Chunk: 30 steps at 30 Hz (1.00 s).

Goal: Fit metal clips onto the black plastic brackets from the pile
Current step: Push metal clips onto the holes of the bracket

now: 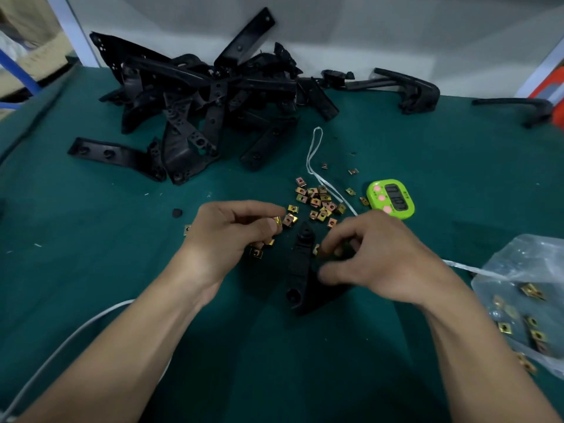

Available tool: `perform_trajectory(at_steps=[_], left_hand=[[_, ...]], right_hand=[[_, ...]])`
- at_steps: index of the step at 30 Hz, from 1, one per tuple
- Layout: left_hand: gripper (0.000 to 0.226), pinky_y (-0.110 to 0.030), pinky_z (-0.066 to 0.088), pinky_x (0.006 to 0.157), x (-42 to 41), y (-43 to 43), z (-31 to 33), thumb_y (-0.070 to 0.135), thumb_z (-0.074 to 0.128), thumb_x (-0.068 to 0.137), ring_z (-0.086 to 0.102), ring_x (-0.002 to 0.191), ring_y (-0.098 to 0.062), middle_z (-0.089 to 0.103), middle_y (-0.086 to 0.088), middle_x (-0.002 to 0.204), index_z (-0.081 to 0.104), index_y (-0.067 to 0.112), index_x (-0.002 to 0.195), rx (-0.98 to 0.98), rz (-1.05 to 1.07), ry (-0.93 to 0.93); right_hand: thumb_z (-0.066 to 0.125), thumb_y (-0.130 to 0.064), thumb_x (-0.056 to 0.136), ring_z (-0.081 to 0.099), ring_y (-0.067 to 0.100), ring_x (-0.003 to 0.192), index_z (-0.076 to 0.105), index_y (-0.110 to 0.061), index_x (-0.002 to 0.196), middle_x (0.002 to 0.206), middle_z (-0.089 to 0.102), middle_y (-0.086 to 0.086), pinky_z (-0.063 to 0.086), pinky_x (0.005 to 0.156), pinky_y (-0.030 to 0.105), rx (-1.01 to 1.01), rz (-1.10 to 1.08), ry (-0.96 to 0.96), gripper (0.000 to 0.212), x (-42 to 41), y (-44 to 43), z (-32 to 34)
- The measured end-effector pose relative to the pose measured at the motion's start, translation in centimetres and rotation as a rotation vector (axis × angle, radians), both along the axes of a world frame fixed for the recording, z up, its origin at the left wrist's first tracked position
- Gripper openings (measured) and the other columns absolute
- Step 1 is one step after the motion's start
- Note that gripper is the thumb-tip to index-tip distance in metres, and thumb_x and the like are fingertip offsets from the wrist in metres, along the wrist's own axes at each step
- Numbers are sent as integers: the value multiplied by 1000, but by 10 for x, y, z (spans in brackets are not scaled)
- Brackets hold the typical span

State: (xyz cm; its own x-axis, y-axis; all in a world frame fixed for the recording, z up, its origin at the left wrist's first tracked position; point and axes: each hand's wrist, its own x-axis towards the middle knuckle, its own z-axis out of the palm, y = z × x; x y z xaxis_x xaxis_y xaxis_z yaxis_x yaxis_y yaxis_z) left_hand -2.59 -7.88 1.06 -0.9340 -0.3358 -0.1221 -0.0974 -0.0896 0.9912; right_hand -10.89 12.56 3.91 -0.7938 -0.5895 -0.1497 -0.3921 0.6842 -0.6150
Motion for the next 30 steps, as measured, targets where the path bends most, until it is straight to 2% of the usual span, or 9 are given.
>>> perform_trajectory(at_steps=[2, 4, 10, 13, 16, 19, 21, 25, 30], left_hand=[[32, -15, 49, 62, 0, -1, 0, -5, 72, 84, 63, 69, -10, 75, -5, 74, 84, 24, 80, -9, 13, -4], [32, -14, 49, 65, 0, 0, 0, -7, 73, 81, 64, 70, -10, 75, -5, 74, 84, 23, 81, -23, 29, -8], [44, -26, 49, 76, -1, -1, 0, -14, 72, 74, 63, 68, -12, 71, -5, 69, 84, 27, 88, -96, 127, 14], [43, -23, 51, 72, 0, -3, 0, -13, 75, 73, 65, 67, -12, 74, -8, 73, 83, 27, 88, -79, 119, 17], [26, -14, 50, 59, 0, 0, 0, -1, 84, 72, 67, 61, -9, 77, -9, 74, 82, 21, 85, -31, 71, 27], [21, -19, 54, 54, 1, 2, 2, 23, 87, 57, 69, 59, -12, 76, -10, 73, 82, 23, 77, -4, 47, 41], [24, -20, 53, 52, 2, 2, 4, 30, 87, 54, 69, 58, -13, 76, -11, 71, 82, 22, 75, 26, 28, 49], [8, -20, 56, 54, 3, 5, 8, 17, 79, 72, 70, 61, -13, 76, -10, 73, 83, 21, 78, 99, -23, 24], [27, -21, 57, 57, 2, 4, 7, -3, 66, 90, 73, 65, -15, 76, -15, 78, 83, 16, 80, 126, -30, -41]], right_hand=[[89, -49, 42, 55, -4, 67, 72, -44, 83, 78, 61, -25, 37, 50, 12, 97, 119, -64, 45, 2, 2, 4], [88, -56, 36, 54, -1, 81, 67, -42, 86, 90, 57, -20, 39, 60, 17, 169, 195, -20, 57, 5, -1, 3], [80, -73, 31, 46, 1, 88, 60, -37, 91, 93, 48, -18, 34, 77, 21, 198, 257, 90, 73, 18, -15, -4], [77, -72, 35, 44, 2, 84, 56, -35, 82, 90, 47, -16, 32, 78, 25, 150, 204, 172, 64, 24, -23, -11], [78, -52, 50, 49, 4, 73, 52, -30, 69, 76, 53, -12, 30, 74, 25, 55, 170, 223, 39, 25, -31, -15], [74, -36, 59, 55, 2, 70, 57, -41, 72, 76, 61, -26, 30, 68, 20, -57, 69, 191, 22, 23, -31, -14], [75, -37, 62, 57, 4, 71, 59, -35, 76, 74, 62, -25, 32, 67, 18, -64, 8, 159, 21, 21, -29, -14], [78, -58, 49, 57, -2, 72, 57, -54, 77, 72, 61, -31, 43, 78, 28, -45, 55, 192, 35, 20, -30, -9], [70, -35, 64, 46, 6, 68, 46, -54, 72, 68, 55, -30, 27, 79, 28, -5, 38, 279, 31, 18, -30, -18]])
